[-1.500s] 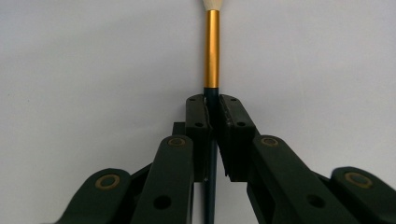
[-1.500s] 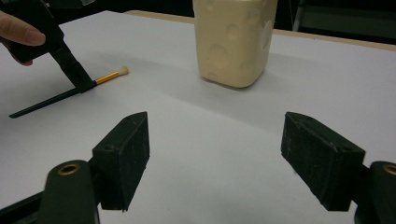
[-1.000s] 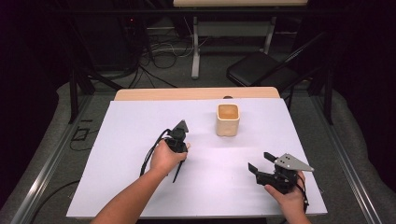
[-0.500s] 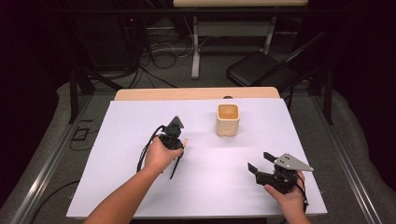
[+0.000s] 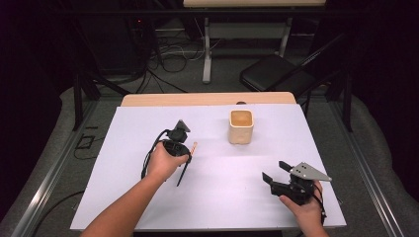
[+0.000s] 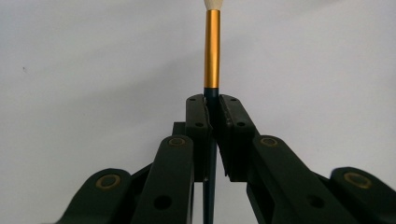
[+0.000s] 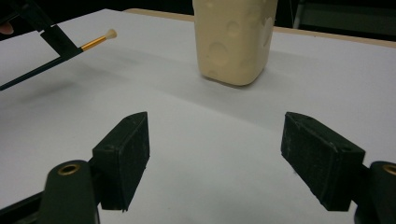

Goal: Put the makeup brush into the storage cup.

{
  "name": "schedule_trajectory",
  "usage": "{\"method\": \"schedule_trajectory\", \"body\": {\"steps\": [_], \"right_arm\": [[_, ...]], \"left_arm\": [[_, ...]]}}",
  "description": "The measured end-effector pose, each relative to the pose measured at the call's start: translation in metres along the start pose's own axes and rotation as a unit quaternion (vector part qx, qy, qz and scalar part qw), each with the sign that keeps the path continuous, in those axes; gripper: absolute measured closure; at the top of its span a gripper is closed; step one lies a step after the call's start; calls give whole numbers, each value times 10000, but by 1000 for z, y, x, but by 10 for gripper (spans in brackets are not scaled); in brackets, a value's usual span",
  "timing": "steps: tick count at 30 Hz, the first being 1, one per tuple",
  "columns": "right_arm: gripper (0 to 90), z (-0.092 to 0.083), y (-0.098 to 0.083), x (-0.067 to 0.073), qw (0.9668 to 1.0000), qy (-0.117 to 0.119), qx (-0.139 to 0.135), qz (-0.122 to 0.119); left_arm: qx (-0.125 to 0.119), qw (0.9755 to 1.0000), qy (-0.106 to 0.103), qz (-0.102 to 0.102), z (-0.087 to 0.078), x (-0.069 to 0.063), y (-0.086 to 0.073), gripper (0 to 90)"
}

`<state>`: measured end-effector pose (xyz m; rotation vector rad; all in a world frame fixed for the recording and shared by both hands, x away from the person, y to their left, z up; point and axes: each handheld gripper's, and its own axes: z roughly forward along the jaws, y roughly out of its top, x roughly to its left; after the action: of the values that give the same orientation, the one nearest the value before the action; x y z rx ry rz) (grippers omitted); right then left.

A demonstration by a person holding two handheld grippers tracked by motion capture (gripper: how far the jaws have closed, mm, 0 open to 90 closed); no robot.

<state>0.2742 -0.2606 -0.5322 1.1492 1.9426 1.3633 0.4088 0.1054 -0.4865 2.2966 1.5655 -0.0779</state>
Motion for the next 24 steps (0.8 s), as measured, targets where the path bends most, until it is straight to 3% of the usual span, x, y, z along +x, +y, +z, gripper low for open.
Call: {"method": "schedule_trajectory", "body": {"steps": [4, 14, 24], "right_arm": [[234, 0, 0, 0, 10000, -7, 5, 7], [234, 0, 0, 0, 10000, -5, 28, 4], [235, 1, 0, 1, 10000, 3, 20, -20]], "left_arm": [[-165, 9997, -172, 104, -10, 4, -2, 829], [-466, 9982, -271, 262, -26, 14, -9, 829], [-727, 9944, -287, 717, -42, 11, -15, 829]]}}
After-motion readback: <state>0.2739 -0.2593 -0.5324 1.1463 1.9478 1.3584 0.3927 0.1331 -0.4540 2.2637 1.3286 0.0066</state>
